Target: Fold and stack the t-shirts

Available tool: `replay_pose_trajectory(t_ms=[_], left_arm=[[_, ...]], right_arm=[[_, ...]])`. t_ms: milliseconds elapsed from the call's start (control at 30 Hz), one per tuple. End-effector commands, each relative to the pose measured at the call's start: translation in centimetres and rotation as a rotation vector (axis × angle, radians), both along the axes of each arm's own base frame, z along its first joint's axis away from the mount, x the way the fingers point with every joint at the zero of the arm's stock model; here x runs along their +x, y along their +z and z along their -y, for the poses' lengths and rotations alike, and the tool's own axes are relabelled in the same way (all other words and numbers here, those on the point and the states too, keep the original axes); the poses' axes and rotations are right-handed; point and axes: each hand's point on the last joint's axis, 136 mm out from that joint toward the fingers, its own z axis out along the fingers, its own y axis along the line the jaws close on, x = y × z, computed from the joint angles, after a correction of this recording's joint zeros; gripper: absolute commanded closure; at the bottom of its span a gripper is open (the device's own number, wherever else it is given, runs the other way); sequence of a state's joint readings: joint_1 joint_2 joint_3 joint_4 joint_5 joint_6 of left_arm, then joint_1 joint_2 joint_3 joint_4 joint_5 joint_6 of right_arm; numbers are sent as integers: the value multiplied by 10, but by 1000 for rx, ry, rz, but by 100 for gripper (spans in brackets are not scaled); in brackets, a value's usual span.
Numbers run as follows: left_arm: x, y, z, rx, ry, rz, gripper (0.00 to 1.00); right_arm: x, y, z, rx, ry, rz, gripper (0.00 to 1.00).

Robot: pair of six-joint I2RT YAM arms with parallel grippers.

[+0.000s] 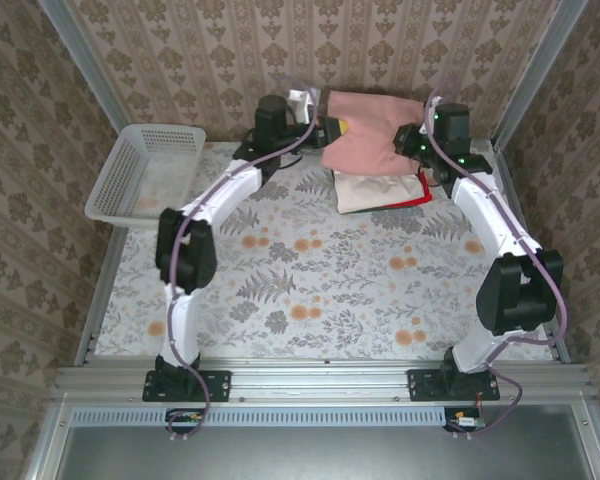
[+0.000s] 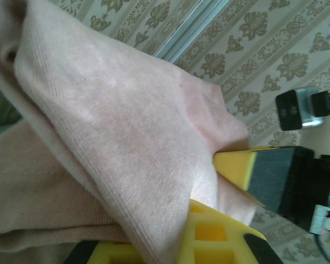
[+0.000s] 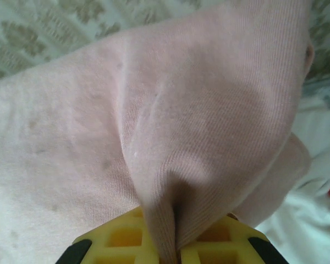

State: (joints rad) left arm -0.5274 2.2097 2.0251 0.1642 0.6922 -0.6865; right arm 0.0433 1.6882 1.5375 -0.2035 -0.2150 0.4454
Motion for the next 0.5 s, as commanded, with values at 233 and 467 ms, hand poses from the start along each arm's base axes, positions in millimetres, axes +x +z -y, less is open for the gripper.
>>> replay_pose_trajectory(t_ms=[233,467], left_arm=[[31,-115,20,56,-4,-88,100],[26,-158,-8,133,59,-188,100]], right_arm=[[45,-91,46,41,75,-97,100],[38,-127,59,24,67,-194,94]])
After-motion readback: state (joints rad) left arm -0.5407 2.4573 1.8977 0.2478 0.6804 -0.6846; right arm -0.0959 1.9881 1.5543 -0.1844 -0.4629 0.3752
